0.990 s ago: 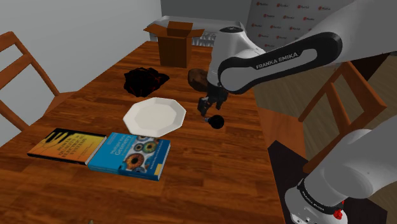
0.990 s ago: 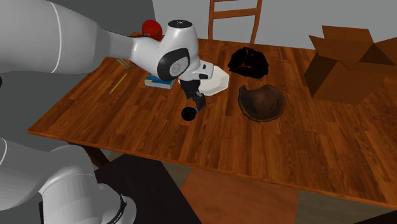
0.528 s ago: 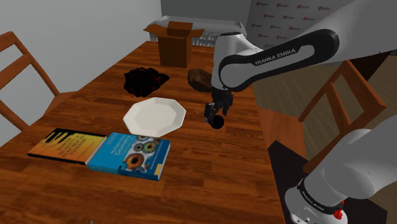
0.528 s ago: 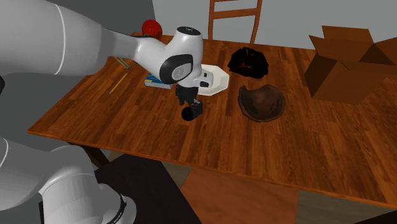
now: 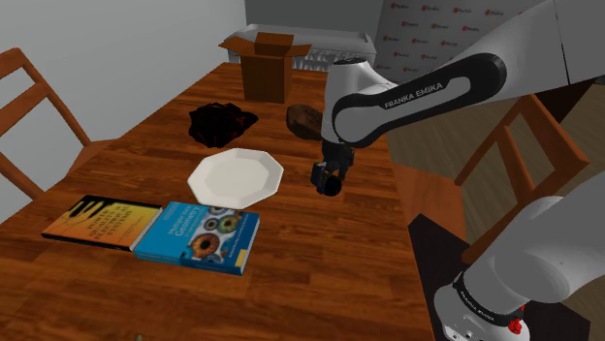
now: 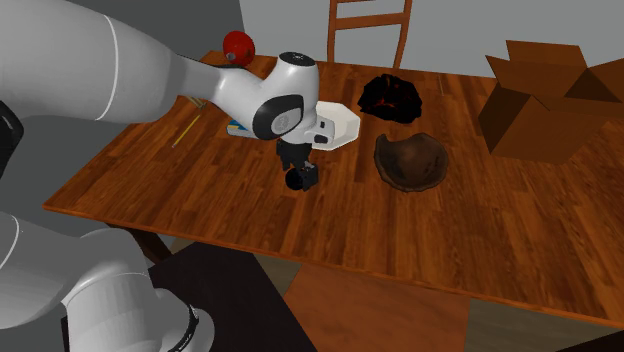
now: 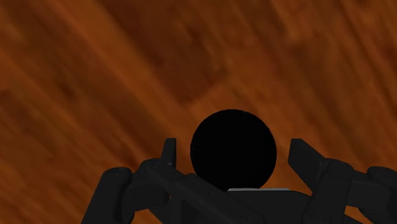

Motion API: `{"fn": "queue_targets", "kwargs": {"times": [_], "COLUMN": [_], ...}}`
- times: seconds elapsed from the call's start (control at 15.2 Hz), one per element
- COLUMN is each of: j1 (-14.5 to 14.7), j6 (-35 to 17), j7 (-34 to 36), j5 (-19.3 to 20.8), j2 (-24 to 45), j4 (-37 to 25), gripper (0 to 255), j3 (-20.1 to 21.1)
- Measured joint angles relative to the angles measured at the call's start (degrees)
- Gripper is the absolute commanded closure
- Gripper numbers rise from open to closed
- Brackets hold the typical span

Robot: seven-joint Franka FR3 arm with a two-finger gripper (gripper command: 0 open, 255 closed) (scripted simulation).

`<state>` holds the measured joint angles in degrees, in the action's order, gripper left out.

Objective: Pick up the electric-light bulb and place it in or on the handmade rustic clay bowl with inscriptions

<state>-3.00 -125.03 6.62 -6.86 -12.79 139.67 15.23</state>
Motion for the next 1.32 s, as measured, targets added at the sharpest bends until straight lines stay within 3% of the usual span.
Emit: {"fn": "queue_targets", "kwargs": {"times": [0.07, 0.13, 0.79, 1.32], "j1": [0.00, 0.00, -0.01, 0.05], "j6": [0.00, 0.00, -0.01, 5.80], "j7": [0.00, 0.00, 0.00, -0.12], "j5": [0.00, 0.00, 0.01, -0.27], "j2": [0.00, 0.00, -0.01, -2.91], "j4": [0.00, 0.00, -0.01, -2.96], "gripper": [0, 255, 255, 255], "j3": [0.00, 0.00, -0.01, -0.44]}}
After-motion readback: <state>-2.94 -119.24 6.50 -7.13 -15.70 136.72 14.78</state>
